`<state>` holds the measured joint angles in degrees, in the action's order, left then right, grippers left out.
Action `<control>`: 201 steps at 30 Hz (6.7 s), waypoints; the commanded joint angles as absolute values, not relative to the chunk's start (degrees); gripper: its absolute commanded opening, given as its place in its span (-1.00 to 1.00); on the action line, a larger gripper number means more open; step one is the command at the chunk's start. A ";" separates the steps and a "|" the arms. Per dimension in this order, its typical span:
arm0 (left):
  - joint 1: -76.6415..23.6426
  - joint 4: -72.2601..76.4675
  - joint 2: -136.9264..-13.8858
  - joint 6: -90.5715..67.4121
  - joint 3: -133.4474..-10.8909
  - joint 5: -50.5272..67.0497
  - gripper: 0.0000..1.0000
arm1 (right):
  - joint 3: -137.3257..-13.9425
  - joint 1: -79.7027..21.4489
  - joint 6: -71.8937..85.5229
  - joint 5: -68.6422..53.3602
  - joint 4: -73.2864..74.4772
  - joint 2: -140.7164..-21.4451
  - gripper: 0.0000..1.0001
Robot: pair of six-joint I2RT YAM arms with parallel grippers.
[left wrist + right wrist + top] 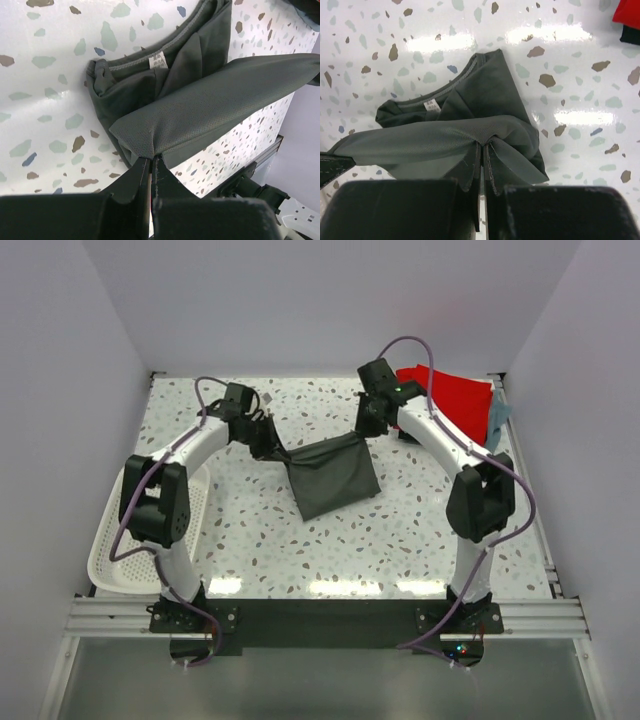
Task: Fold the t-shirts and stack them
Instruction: Fold the tshirt, then neatly place the folded tshirt to the corner
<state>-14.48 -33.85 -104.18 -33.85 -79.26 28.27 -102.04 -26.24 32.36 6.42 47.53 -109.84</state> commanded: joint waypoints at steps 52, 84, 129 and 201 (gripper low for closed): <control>-18.90 -24.61 -107.66 -32.17 -70.22 23.03 0.08 | -84.11 -11.60 18.46 -31.38 23.82 -112.85 0.59; -19.42 -25.93 -113.03 -29.00 -67.06 21.45 -1.00 | -76.03 -13.18 20.65 -35.95 15.56 -121.20 0.56; -18.28 -25.93 -101.43 -28.56 -70.05 17.67 0.46 | -113.36 -17.05 10.90 -4.58 44.29 -123.30 -1.00; -15.91 -29.44 -95.72 -29.71 -70.84 15.73 0.48 | -120.78 -0.09 11.16 29.09 45.71 -118.84 0.97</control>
<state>-16.45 -28.97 -100.01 -29.82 -68.03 16.47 -123.02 -0.32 11.14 23.33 46.41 -120.88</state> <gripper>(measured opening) 0.737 0.972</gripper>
